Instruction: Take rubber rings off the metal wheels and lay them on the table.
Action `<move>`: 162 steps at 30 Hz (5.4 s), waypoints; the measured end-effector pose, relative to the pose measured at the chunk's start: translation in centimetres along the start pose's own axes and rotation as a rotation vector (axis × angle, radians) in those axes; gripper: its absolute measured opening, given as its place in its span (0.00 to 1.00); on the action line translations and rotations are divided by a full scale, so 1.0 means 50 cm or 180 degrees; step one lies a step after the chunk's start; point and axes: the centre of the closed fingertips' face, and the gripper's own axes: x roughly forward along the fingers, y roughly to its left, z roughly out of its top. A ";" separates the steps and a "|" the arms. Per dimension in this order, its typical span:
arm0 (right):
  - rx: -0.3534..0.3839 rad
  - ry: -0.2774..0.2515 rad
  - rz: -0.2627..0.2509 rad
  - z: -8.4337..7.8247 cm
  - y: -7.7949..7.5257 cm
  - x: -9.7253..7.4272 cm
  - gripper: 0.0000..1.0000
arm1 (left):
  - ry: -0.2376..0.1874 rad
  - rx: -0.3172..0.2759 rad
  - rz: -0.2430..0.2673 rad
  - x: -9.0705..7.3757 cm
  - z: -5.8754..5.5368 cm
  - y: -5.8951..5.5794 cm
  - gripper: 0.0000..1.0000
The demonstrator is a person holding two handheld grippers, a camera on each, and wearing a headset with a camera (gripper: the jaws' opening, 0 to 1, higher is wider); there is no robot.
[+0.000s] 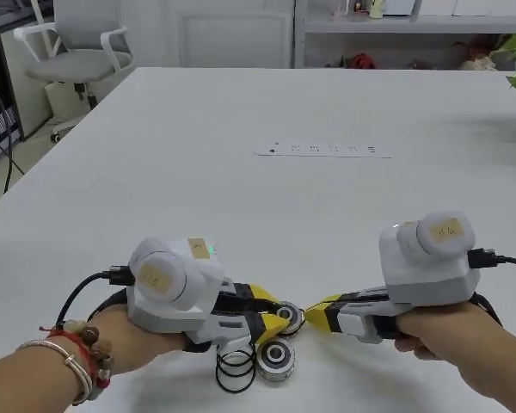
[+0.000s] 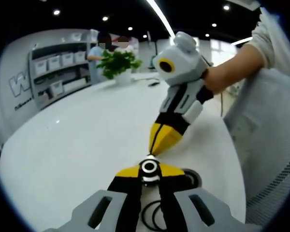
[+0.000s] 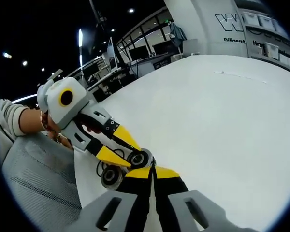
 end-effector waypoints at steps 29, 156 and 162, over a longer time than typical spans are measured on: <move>0.0088 0.0005 -0.0063 0.010 0.006 -0.007 0.00 | 0.0021 0.0074 -0.0014 -0.001 0.002 -0.009 0.01; -0.0291 0.0104 0.0658 0.019 0.180 0.045 0.00 | -0.0169 -0.0570 0.0655 -0.297 -0.003 -0.047 0.94; -0.0350 0.0143 0.0556 0.013 0.166 0.050 0.00 | -0.0122 -0.0610 0.0636 -0.293 -0.019 -0.055 0.94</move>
